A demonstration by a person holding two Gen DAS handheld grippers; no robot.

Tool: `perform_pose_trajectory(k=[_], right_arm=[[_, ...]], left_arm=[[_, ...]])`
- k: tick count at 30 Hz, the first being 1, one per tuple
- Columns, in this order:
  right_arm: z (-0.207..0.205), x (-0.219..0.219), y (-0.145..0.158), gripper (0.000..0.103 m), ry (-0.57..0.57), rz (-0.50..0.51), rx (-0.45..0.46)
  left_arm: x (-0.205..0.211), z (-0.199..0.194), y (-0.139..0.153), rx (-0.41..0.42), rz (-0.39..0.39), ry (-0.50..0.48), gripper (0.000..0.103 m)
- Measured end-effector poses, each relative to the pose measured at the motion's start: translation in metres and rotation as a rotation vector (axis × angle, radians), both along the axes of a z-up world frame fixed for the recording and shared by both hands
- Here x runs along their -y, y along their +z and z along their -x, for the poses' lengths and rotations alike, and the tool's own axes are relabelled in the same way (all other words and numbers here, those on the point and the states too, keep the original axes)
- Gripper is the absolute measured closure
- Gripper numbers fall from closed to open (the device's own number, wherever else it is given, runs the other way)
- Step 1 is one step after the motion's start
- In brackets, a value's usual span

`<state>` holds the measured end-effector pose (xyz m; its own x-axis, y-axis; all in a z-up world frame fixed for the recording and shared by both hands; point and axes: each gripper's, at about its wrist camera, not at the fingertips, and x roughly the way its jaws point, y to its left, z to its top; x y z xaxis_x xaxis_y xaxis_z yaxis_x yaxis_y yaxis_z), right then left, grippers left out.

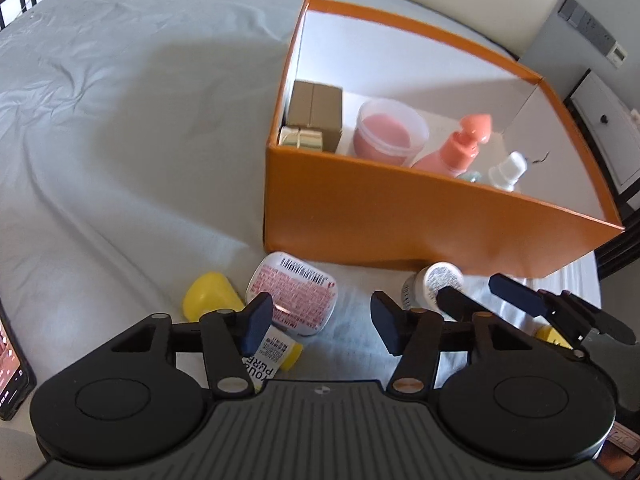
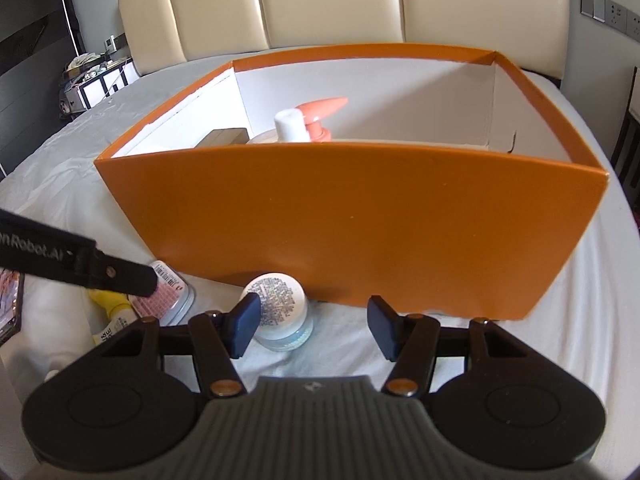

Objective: Organize rigid objects
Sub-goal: 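Move the left gripper to the pink-labelled tin while the right gripper reaches the white jar, then close the left gripper on the pink-labelled tin while the right gripper grasps the white jar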

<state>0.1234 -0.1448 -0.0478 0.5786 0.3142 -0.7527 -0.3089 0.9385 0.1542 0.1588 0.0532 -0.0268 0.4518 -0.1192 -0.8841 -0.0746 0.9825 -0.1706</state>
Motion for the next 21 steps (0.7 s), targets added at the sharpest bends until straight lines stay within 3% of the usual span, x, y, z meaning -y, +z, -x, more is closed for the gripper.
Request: perform_pose_trajectory(k=[4,9,11,14,16,21], right_arm=[[-0.003,-0.003,-0.001,0.044,0.015,-0.028,-0.005],[-0.005,-0.014,-0.007,0.044,0.063,-0.031,-0.027],[-0.004,-0.018,-0.010,0.044,0.081,-0.018,-0.033],[-0.006,-0.022,-0.014,0.046,0.084,-0.002,-0.035],[-0.012,-0.020,-0.016,0.059,0.074,-0.010,-0.042],[-0.017,-0.017,-0.017,0.061,0.069,-0.043,-0.061]], left_arm=[[-0.008,-0.004,-0.007,-0.041,-0.006,0.052,0.029],[-0.007,-0.009,-0.011,-0.045,-0.025,0.084,0.029],[0.001,-0.014,-0.012,-0.040,-0.032,0.049,0.029],[0.016,-0.022,-0.018,-0.061,-0.105,-0.005,0.029],[0.019,-0.026,-0.019,-0.075,-0.145,-0.006,0.029],[0.031,-0.034,-0.026,-0.124,-0.221,-0.053,0.023]])
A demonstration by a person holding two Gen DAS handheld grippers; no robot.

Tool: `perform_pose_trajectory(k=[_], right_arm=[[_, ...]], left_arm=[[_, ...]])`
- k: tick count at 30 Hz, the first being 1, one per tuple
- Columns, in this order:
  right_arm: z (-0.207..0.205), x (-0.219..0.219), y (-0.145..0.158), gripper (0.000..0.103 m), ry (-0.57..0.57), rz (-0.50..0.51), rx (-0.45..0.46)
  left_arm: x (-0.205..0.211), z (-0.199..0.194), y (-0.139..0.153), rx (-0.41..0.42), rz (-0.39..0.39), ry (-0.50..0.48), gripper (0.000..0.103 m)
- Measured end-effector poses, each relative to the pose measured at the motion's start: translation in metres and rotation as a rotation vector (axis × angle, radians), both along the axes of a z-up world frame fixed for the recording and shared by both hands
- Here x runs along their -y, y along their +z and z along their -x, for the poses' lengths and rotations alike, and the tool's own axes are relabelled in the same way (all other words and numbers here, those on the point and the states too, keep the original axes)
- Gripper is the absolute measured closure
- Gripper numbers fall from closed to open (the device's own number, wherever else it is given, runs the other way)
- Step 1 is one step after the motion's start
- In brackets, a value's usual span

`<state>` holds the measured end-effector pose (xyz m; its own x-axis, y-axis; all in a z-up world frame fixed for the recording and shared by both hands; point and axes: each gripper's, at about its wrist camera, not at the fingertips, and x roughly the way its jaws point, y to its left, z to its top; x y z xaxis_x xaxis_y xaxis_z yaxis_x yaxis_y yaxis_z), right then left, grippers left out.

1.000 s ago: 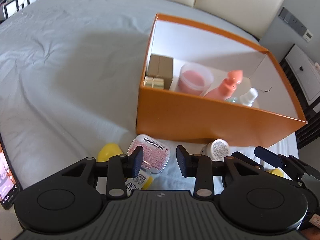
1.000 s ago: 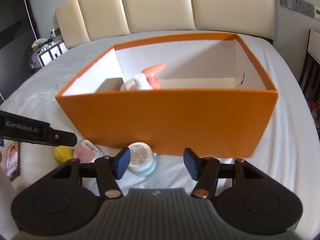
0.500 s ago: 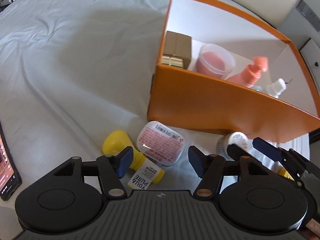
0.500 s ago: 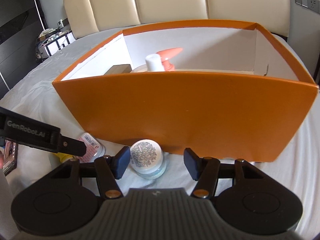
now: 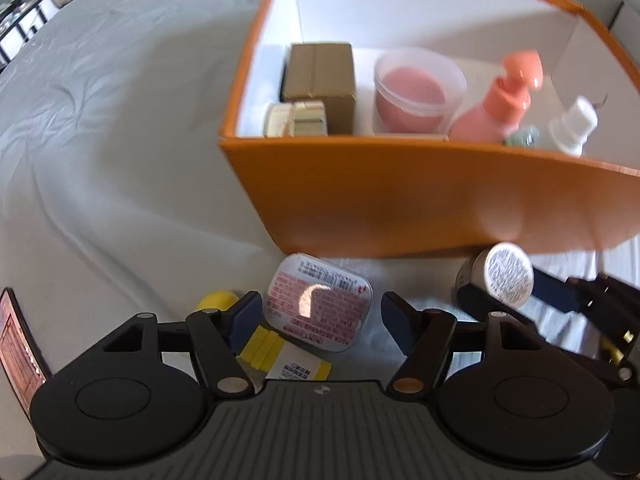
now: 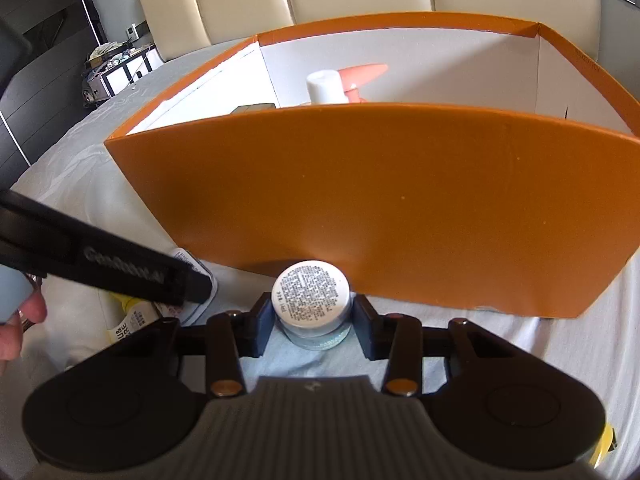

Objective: Organize rigid objects
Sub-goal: 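Close the left gripper on the pink-labelled tin while the right gripper grasps the white jar, then lift and carry the tin and the white jar over the orange box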

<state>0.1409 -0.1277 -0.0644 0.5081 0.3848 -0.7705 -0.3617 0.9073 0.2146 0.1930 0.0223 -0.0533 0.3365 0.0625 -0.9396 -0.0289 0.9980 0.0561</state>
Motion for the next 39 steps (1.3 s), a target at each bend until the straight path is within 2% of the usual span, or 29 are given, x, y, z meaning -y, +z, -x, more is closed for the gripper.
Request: perform_pose_trajectory(k=[5,8,12,19,24,31,39], right_arm=[[0.001,-0.002,0.002,0.061,0.014,0.042,0.003],[0.001,0.000,0.002,0.061,0.010,0.040,-0.001],[0.000,0.002,0.002,0.061,0.005,0.036,-0.005],[0.000,0.003,0.002,0.061,-0.004,0.032,-0.010],[0.002,0.000,0.002,0.061,-0.007,0.041,-0.008],[0.006,0.000,0.006,0.061,-0.017,0.048,0.021],[0.021,0.009,0.039,0.062,-0.017,0.013,0.097]], left_arm=[[0.006,-0.006,-0.007,-0.043,-0.045,-0.022,0.021],[0.005,-0.012,-0.012,-0.042,-0.050,-0.010,0.019],[0.002,-0.015,-0.014,-0.042,-0.019,-0.002,0.028],[0.001,-0.005,-0.004,0.006,-0.021,0.011,0.029],[-0.003,0.003,0.003,0.018,0.052,0.029,0.029],[-0.015,0.023,0.032,0.071,0.186,0.052,0.029],[-0.017,0.038,0.075,0.172,0.313,0.031,0.029]])
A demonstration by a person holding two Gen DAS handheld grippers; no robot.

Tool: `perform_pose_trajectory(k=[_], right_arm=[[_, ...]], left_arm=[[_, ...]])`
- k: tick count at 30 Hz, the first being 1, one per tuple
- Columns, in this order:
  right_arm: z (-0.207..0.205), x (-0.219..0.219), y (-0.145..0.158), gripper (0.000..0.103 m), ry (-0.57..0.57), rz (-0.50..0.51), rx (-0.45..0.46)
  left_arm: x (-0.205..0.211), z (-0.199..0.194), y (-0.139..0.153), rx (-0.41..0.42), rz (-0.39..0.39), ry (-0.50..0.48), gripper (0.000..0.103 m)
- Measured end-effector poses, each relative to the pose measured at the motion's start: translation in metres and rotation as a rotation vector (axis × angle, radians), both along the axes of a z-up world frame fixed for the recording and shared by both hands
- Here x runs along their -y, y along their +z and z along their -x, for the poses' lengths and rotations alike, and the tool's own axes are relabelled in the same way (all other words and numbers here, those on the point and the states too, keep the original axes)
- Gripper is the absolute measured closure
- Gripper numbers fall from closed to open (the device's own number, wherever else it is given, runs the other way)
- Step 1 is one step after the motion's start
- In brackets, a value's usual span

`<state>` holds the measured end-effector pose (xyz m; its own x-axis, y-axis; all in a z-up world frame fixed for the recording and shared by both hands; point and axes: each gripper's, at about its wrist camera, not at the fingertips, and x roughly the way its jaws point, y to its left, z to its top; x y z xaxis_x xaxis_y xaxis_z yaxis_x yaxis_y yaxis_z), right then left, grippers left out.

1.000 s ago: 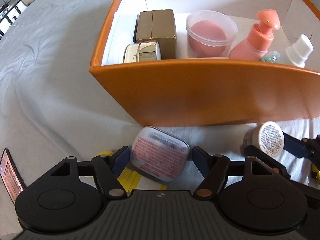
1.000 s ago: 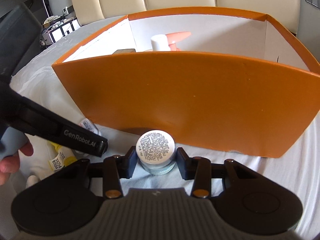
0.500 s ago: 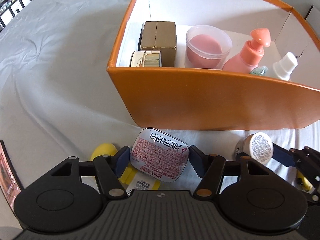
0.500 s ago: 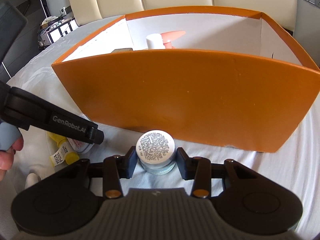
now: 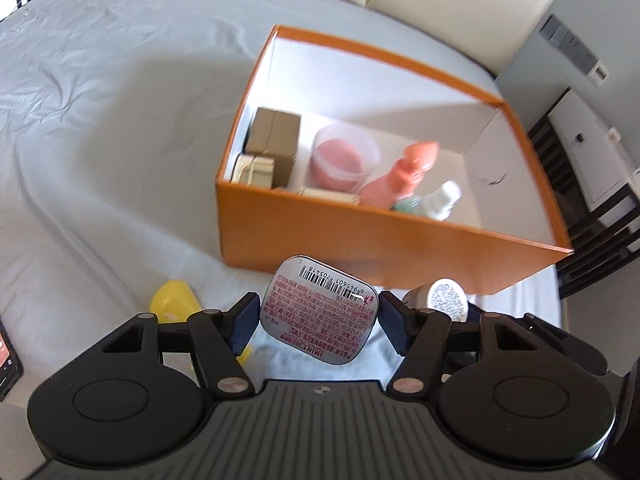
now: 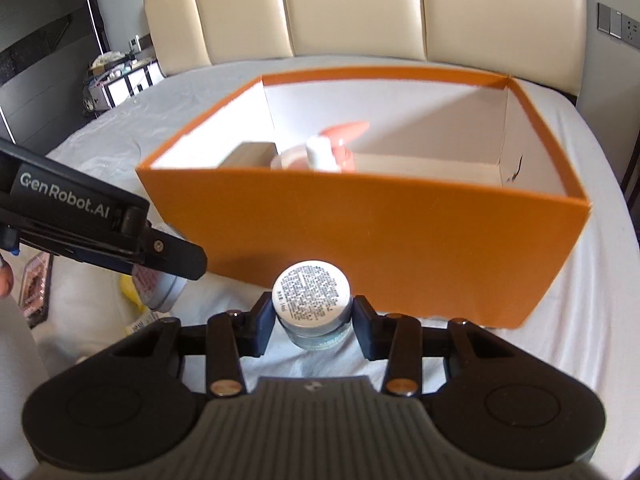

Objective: Organize rigid objects
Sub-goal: 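Lift and carry the tin and the white jar over the orange box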

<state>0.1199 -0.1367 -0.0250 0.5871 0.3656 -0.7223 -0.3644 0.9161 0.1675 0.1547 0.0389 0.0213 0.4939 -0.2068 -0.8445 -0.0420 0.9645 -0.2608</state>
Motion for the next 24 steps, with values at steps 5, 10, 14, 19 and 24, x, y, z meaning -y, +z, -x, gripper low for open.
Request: perform_pose_trajectory(k=[5,10,14,19,24], right_arm=[[0.008,0.008,0.031,0.061,-0.013,-0.019,0.069],[0.010,0.012,0.065,0.062,0.003,-0.026,0.156],[-0.004,0.014,0.088,0.062,0.016,-0.042,0.198],[-0.040,0.016,0.107,0.062,0.007,-0.040,0.203],[-0.087,0.017,0.110,0.062,-0.021,-0.017,0.155]], left_arm=[[0.002,0.004,0.031,0.094,0.060,-0.002,0.029],[0.004,-0.005,0.059,0.173,0.069,-0.015,0.029],[0.008,-0.023,0.070,0.215,0.068,-0.035,0.029],[0.009,-0.057,0.074,0.235,0.097,-0.056,0.029],[0.009,-0.103,0.063,0.189,0.089,-0.090,0.029]])
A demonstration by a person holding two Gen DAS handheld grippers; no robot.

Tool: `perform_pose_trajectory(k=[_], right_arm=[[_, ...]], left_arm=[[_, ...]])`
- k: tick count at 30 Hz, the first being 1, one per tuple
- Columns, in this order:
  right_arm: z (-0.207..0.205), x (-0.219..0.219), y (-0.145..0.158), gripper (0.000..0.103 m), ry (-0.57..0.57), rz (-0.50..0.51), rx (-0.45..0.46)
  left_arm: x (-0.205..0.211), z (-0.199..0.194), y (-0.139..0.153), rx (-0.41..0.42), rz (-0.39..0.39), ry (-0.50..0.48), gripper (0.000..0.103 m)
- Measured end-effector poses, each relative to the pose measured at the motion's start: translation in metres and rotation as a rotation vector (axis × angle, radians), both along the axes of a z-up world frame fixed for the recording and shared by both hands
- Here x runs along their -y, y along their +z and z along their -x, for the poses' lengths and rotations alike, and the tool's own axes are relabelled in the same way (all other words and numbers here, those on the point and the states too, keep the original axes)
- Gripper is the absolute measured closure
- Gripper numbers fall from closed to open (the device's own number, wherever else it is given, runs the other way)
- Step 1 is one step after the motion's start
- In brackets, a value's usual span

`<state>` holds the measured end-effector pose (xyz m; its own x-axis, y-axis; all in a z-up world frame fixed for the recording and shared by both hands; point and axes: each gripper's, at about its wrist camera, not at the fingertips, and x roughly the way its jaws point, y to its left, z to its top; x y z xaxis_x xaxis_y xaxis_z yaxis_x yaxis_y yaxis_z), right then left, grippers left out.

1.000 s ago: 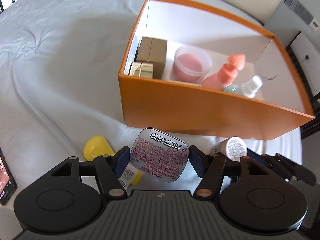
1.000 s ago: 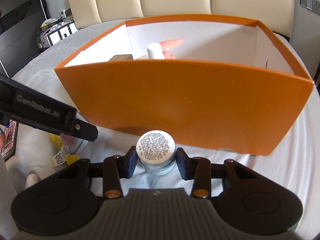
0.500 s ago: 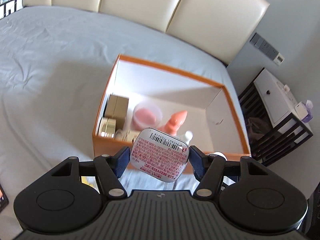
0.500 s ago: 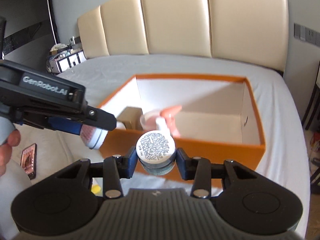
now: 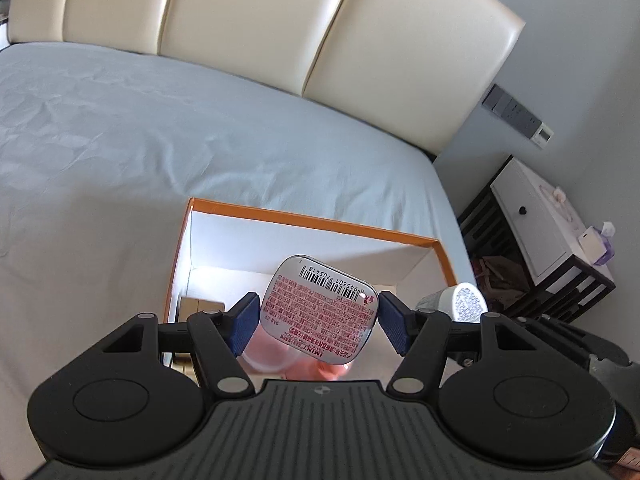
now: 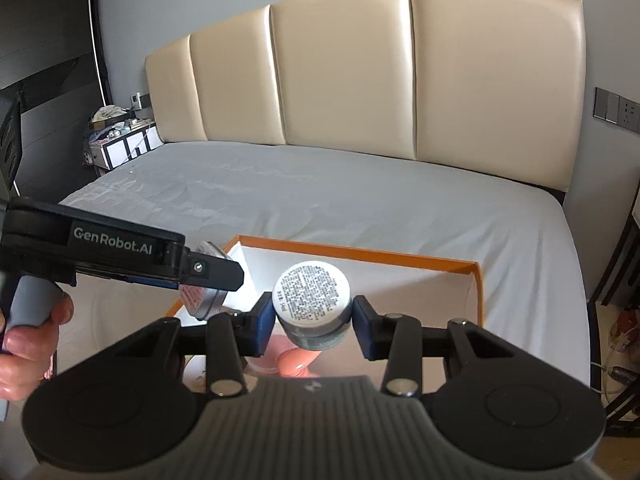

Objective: Organize rigid objects
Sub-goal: 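Lift and carry the tin and the white jar over the orange box, then open the left gripper to drop the tin while the right gripper lowers the jar inside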

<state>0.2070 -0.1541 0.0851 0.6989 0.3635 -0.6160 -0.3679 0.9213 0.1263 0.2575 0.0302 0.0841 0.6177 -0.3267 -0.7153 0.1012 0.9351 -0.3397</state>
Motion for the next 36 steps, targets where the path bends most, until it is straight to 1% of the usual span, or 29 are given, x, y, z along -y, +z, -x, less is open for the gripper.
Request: perform_pose_trajectory(k=[3,7,10,12,14,16,18,19,22,25,27,29,32,34,36], right_arm=[[-0.028,-0.001,-0.009,0.062,-0.022,0.030,-0.064],[-0.055,0.001,-0.028,0.062,-0.042,0.014,-0.147],[-0.069,0.002,-0.044,0.062,-0.047,0.011,-0.187],[-0.077,0.003,-0.052,0.062,-0.043,0.011,-0.205],[-0.086,0.002,-0.058,0.061,-0.037,0.012,-0.216],[-0.093,0.000,-0.063,0.061,-0.028,0.007,-0.225],[-0.101,-0.002,-0.068,0.061,-0.020,0.004,-0.240],[-0.106,-0.003,-0.071,0.061,-0.017,0.003,-0.252],[-0.118,-0.001,-0.077,0.062,-0.015,-0.019,-0.287],[-0.121,0.001,-0.079,0.061,-0.015,-0.022,-0.293],[-0.120,0.002,-0.081,0.061,-0.013,-0.018,-0.297],[-0.118,0.002,-0.082,0.061,-0.014,-0.012,-0.305],[-0.123,0.000,-0.083,0.061,-0.015,0.001,-0.312],[-0.126,-0.004,-0.084,0.061,-0.017,0.007,-0.314],[-0.127,-0.006,-0.084,0.061,-0.019,0.016,-0.314]], left_arm=[[-0.002,-0.029,-0.017,-0.055,-0.021,-0.025,0.029],[0.002,-0.057,-0.040,-0.097,-0.070,-0.042,0.029],[0.010,-0.072,-0.060,-0.145,-0.133,-0.048,0.029],[0.015,-0.081,-0.068,-0.166,-0.197,-0.026,0.029],[0.018,-0.087,-0.075,-0.170,-0.273,0.000,0.029],[0.025,-0.090,-0.078,-0.153,-0.332,0.012,0.029],[0.031,-0.093,-0.081,-0.154,-0.362,0.017,0.029],[0.035,-0.094,-0.083,-0.156,-0.377,0.013,0.029],[0.047,-0.095,-0.090,-0.157,-0.476,-0.015,0.029],[0.057,-0.098,-0.097,-0.164,-0.560,-0.029,0.028],[0.060,-0.100,-0.099,-0.166,-0.591,-0.028,0.028],[0.063,-0.100,-0.100,-0.154,-0.629,-0.028,0.031],[0.064,-0.100,-0.101,-0.148,-0.643,-0.033,0.031],[0.061,-0.098,-0.100,-0.142,-0.625,-0.038,0.028],[0.058,-0.097,-0.097,-0.129,-0.594,-0.038,0.027]])
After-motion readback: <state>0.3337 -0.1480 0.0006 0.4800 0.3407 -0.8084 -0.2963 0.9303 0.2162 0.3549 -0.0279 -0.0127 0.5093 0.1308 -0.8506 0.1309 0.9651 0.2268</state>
